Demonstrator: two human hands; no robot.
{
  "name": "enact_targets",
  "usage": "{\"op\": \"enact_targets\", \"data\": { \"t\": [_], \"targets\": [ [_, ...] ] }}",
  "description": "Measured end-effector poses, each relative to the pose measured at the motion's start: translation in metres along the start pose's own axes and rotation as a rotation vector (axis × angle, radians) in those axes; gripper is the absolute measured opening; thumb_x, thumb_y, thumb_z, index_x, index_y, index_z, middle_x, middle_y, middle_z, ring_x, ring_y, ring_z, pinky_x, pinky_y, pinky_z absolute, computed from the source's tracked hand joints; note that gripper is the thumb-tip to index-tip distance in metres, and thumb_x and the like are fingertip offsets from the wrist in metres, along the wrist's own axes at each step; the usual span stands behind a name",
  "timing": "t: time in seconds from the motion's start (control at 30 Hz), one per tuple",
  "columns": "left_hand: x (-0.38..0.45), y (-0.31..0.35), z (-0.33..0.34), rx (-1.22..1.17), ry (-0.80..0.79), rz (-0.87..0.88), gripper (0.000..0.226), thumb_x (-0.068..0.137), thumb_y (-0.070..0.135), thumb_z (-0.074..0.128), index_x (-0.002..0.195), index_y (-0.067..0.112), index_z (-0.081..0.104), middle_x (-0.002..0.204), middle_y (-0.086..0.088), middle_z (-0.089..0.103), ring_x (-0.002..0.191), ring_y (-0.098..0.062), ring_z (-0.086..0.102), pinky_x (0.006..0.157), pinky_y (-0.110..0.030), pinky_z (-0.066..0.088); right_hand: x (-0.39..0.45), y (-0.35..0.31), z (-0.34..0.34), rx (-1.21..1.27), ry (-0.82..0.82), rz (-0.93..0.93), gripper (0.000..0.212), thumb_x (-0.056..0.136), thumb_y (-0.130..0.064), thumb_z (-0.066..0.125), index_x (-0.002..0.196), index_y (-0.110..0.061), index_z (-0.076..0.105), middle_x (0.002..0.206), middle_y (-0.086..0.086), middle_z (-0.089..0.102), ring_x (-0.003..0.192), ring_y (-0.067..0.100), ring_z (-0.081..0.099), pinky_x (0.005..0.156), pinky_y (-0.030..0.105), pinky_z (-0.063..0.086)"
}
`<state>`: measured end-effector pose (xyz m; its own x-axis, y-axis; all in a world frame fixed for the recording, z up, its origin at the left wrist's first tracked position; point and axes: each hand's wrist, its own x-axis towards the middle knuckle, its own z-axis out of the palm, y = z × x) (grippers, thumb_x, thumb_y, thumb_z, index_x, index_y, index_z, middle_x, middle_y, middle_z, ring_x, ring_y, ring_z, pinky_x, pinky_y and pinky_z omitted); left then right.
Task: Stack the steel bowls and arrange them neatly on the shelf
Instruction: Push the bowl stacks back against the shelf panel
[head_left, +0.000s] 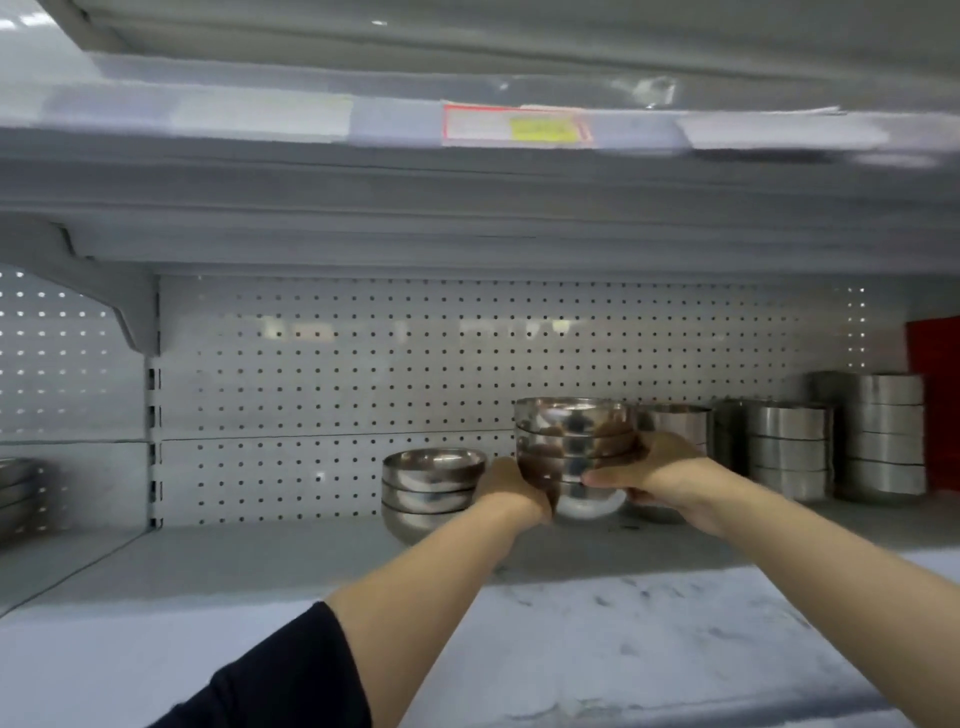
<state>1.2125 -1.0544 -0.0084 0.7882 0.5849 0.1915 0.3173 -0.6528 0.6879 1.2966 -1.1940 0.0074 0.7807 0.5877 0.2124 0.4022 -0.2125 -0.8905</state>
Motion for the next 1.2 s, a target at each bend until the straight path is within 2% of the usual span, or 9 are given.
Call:
{"op": "enact_targets", "data": {
  "t": [0.07,0.2,0.3,0.4,0.47,0.6,0.8,1.07,1.2],
  "targets": [
    [0.013,0.0,0.012,0.018,0.023,0.005,0.017,0.088,0.009,0.055,0.105,0.006,0.058,0.109,-0.011,0.062,0.105,-0.024,0.059,0.095,-0.027,0.047,0.021,0.012,-0.002,-0.005,-0.023,0.005,0.062,0.058,-0.028,0.088,0.115,-0.021,0.064,0.111,-0.002,0.068,0.105,0.02,0.058,0.085,0.034,0.051],
    [0.036,-0.005,0.029,-0.115,0.079,-0.037,0.028,0.086,0.006,0.058,0.113,0.004,0.058,0.122,-0.019,0.06,0.113,-0.031,0.058,0.099,-0.038,0.048,0.051,0.027,-0.002,-0.018,-0.109,-0.023,0.054,0.062,-0.029,0.085,0.111,-0.023,0.065,0.107,-0.006,0.068,0.101,0.016,0.058,0.073,0.027,0.048],
    [0.043,-0.007,0.036,-0.11,0.028,-0.018,0.017,0.092,0.01,0.051,0.107,0.014,0.056,0.132,-0.012,0.055,0.123,-0.025,0.052,0.106,-0.029,0.04,0.063,0.034,0.002,0.008,-0.17,-0.052,0.044,0.067,-0.021,0.083,0.107,-0.023,0.065,0.104,-0.007,0.068,0.089,0.006,0.058,0.065,0.019,0.044],
    [0.053,-0.014,0.046,-0.092,0.093,-0.052,0.045,0.093,0.005,0.05,0.136,0.003,0.038,0.14,-0.013,0.046,0.13,-0.026,0.044,0.109,-0.03,0.035,0.074,0.044,0.006,0.026,-0.179,-0.036,0.05,0.063,-0.019,0.086,0.11,-0.017,0.068,0.108,-0.001,0.071,0.096,0.013,0.063,0.079,0.026,0.051],
    [0.056,-0.018,0.05,-0.059,0.088,-0.062,0.054,0.092,0.005,0.051,0.141,0.004,0.029,0.143,-0.012,0.042,0.135,-0.026,0.038,0.114,-0.031,0.03,0.079,0.051,0.009,0.031,-0.178,-0.029,0.059,0.056,-0.023,0.089,0.111,-0.017,0.068,0.108,0.001,0.071,0.103,0.018,0.063,0.094,0.036,0.05],
    [0.066,-0.022,0.052,-0.031,0.066,-0.096,0.035,0.087,0.001,0.056,0.121,0.008,0.055,0.126,-0.011,0.058,0.122,-0.025,0.051,0.104,-0.029,0.04,0.083,0.06,0.012,0.079,-0.195,-0.079,0.048,0.061,-0.016,0.086,0.104,-0.022,0.068,0.108,0.001,0.071,0.105,0.018,0.063,0.1,0.035,0.047],
    [0.078,-0.026,0.053,-0.004,0.062,-0.135,0.037,0.082,0.002,0.063,0.119,0.004,0.058,0.122,-0.013,0.061,0.116,-0.026,0.056,0.088,-0.025,0.045,0.086,0.065,0.017,0.093,-0.203,-0.113,0.037,0.069,-0.009,0.081,0.099,-0.024,0.065,0.104,-0.002,0.069,0.099,0.012,0.061,0.079,0.018,0.046],
    [0.084,-0.03,0.052,-0.018,-0.003,-0.139,0.048,0.075,0.0,0.069,0.12,0.005,0.057,0.122,-0.012,0.06,0.115,-0.026,0.055,0.093,-0.03,0.047,0.087,0.071,0.021,0.069,-0.142,-0.155,0.035,0.072,-0.009,0.079,0.087,-0.032,0.058,0.097,-0.006,0.064,0.096,0.012,0.058,0.086,0.022,0.042],
    [0.081,-0.027,0.053,0.039,-0.025,-0.114,0.044,0.075,0.0,0.068,0.117,0.006,0.06,0.119,-0.011,0.063,0.113,-0.025,0.057,0.093,-0.031,0.049,0.082,0.071,0.022,0.07,-0.118,-0.167,0.033,0.073,-0.011,0.079,0.087,-0.032,0.057,0.092,-0.008,0.063,0.088,0.008,0.057,0.076,0.018,0.042]
  ]
}}
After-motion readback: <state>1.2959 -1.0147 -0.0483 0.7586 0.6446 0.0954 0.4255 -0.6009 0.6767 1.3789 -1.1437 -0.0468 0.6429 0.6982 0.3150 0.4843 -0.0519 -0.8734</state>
